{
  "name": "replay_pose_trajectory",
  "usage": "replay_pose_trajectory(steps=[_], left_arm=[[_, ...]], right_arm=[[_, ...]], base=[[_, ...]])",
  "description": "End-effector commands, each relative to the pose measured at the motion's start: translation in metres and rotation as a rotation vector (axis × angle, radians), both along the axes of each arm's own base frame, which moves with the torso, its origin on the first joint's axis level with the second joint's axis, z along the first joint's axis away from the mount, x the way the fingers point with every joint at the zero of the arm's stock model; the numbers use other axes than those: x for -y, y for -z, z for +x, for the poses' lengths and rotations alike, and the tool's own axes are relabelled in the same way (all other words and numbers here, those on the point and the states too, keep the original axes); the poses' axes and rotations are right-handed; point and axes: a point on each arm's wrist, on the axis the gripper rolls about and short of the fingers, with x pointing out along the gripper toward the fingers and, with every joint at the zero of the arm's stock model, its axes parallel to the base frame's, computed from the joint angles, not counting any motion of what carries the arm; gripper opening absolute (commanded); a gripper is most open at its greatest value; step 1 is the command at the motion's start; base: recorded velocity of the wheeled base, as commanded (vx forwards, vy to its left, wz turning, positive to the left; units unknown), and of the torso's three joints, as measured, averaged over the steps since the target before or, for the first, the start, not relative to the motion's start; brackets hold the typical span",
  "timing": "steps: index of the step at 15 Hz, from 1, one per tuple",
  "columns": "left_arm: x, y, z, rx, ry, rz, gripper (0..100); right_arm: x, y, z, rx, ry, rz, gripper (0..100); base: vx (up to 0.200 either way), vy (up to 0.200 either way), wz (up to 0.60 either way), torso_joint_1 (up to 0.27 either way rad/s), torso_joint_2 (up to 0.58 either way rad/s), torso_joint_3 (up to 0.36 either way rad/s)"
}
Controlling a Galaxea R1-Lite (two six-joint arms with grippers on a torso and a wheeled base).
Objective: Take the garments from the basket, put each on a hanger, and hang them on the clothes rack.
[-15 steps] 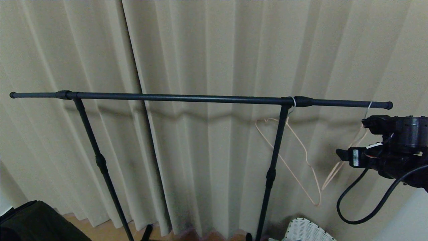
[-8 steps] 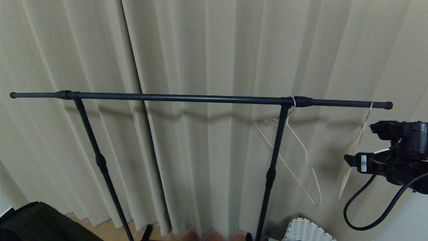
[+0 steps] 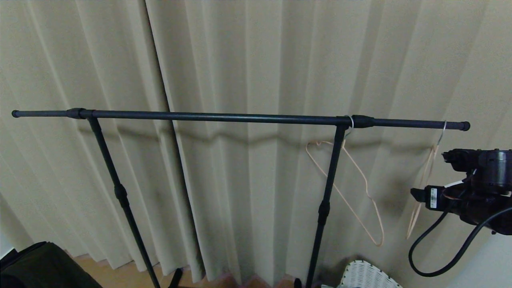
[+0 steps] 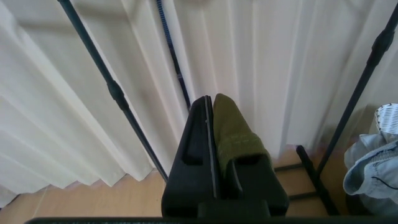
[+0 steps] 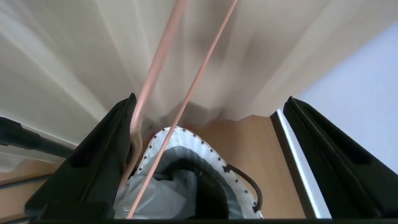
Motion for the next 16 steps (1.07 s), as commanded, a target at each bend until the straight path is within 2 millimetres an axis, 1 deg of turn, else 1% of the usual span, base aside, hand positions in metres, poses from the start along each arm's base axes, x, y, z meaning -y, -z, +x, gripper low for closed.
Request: replay_pose_trajectory(steps=[1,3,4,9,14,16], left_arm=[[0.0,0.0,0.0,0.0,0.0,0.0,0],[0.0,0.001,0.0,-0.003,0.0,0.001,0],[0.0,0.001,0.0,-0.002,0.0,0.001,0],[0.0,0.001,0.0,-0.002,0.003,0.001,0],[0.0,0.0,0.0,-0.002,0.003,0.001,0],[0.0,0.0,0.0,-0.003,0.003,0.003,0]], right_arm=[[-0.001,0.005,0.003,-0.011,0.003,0.01,100],[-0.001,0.005,0.002,-0.013,0.003,0.01,100],[-0.001,0.005,0.002,-0.013,0.003,0.01,0],[0.0,0.001,0.0,-0.003,0.004,0.008,0],[-0.001,-0.007,-0.01,0.033,-0.004,0.009,0],[-0.001,-0.017,-0.017,0.073,-0.056,0.014,0]], base=[[0.0,0.0,0.0,0.0,0.0,0.0],[0.0,0.0,0.0,0.0,0.0,0.0],[0.0,0.0,0.0,0.0,0.0,0.0],[0.0,0.0,0.0,0.0,0.0,0.0],[0.0,0.0,0.0,0.0,0.0,0.0],[0.0,0.0,0.0,0.0,0.0,0.0]])
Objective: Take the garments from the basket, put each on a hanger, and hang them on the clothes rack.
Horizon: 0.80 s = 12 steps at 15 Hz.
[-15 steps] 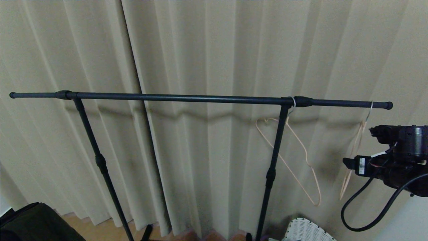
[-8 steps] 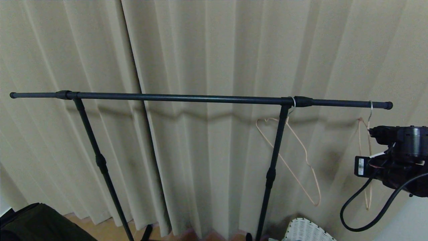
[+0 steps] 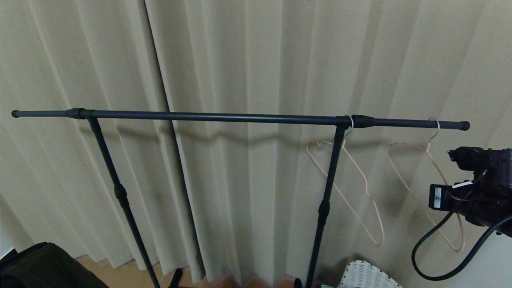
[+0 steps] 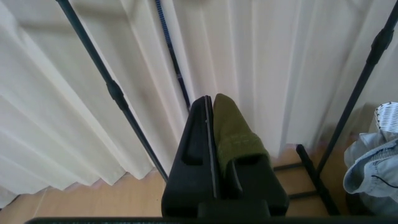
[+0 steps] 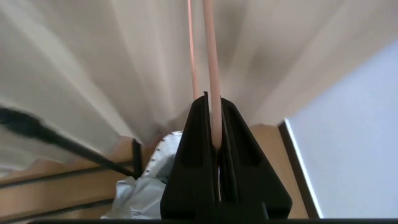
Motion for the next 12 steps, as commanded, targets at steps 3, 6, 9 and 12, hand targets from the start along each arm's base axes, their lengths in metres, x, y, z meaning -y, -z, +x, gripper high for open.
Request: replay_pose_trajectory(steps=[3,6,9,12], left_arm=[[0.0,0.0,0.0,-0.002,-0.001,0.0,0],[0.0,0.0,0.001,-0.002,-0.001,0.0,0],[0.0,0.0,0.002,-0.008,-0.002,0.002,0],[0.0,0.001,0.003,-0.018,-0.012,0.004,0]], right_arm=[[0.001,-0.019,-0.014,0.076,-0.034,0.015,0],[-0.001,-0.027,-0.029,0.114,-0.053,0.023,0],[-0.003,-0.03,-0.055,0.142,-0.089,0.034,0],[-0.005,-0.034,-0.082,0.182,-0.093,0.027,0]], base=[[0.0,0.0,0.0,0.0,0.0,0.0],[0.0,0.0,0.0,0.0,0.0,0.0],[0.0,0.0,0.0,0.0,0.0,0.0],[-0.133,0.0,0.0,0.0,0.0,0.005]])
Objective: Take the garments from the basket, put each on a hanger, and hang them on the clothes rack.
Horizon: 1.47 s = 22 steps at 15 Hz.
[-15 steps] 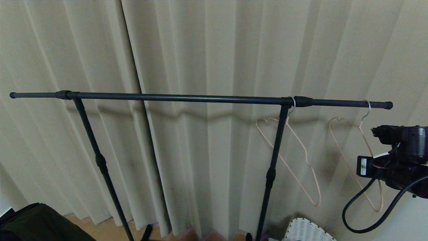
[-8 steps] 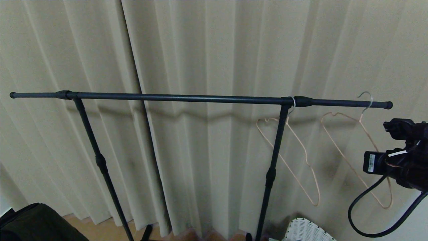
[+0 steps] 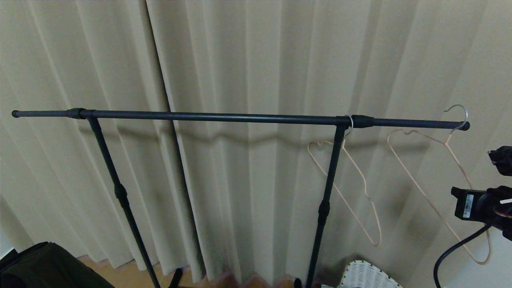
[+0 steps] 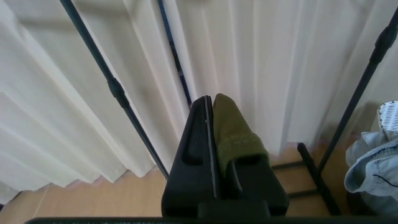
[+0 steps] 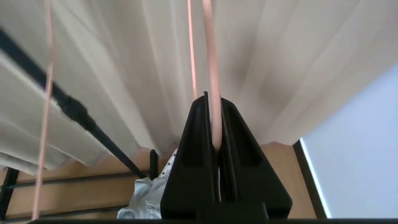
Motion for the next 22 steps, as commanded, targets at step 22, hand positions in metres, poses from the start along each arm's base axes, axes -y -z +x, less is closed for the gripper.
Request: replay_pose_trajectory(steps=[22], left_arm=[[0.0,0.005,0.001,-0.023,-0.002,0.003,0]], right_arm=[[-0.021,-0.002,-0.084,0.153,-0.345,0.048,0]], base=[[-0.082,0.055,0.0,0.0,0.0,0.002]])
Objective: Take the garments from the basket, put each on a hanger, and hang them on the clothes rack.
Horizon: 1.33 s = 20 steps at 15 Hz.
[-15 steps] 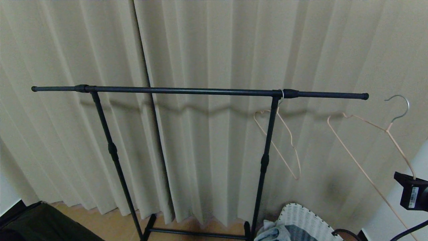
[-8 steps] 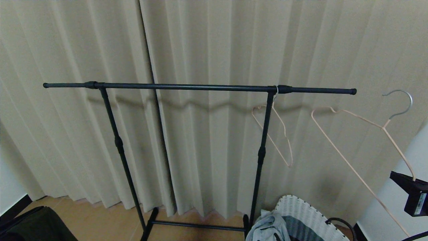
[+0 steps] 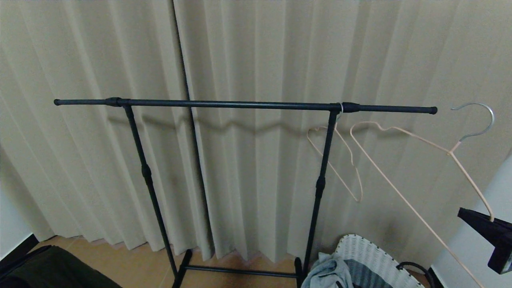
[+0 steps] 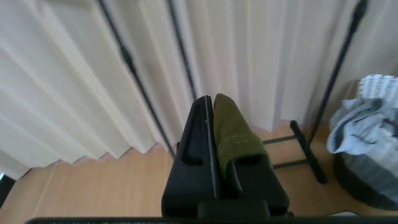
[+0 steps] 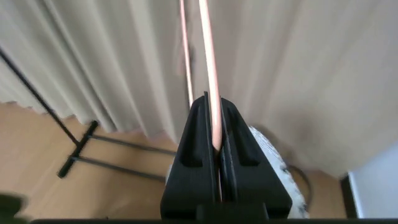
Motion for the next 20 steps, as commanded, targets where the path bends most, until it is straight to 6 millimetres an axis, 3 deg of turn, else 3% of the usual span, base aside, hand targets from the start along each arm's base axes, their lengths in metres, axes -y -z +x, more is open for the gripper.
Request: replay_pose_trajectory(steps=[1,9,12,14,17,20], left_arm=[[0.0,0.0,0.0,0.001,-0.001,0.0,0],[0.0,0.0,0.0,0.003,0.007,0.004,0],[0.002,0.0,0.001,0.006,0.056,0.064,0],[0.008,-0.007,0.013,-0.022,0.096,0.099,0],[0.028,-0.038,0.059,-0.068,0.127,0.111,0],[0.055,-0.06,0.104,-0.084,0.043,0.132,0]], right_arm=[[-0.001,0.0,0.001,-0.004,-0.01,0.0,0],[-0.005,0.006,0.005,-0.043,-0.042,-0.003,0],[-0.014,0.009,0.017,-0.084,-0.101,-0.007,0],[-0.03,0.008,0.026,-0.103,-0.207,-0.013,0],[-0.056,0.007,0.035,-0.129,-0.349,-0.019,0],[-0.074,0.01,0.04,-0.148,-0.431,-0.015,0]], base=[[0.0,0.2,0.0,-0.002,0.0,0.007],[0.0,0.2,0.0,-0.001,0.0,0.002],[0.0,0.0,0.0,0.0,0.0,0.0],[0.0,0.0,0.0,0.0,0.0,0.0],[0.0,0.0,0.0,0.0,0.0,0.0],[0.0,0.0,0.0,0.0,0.0,0.0]])
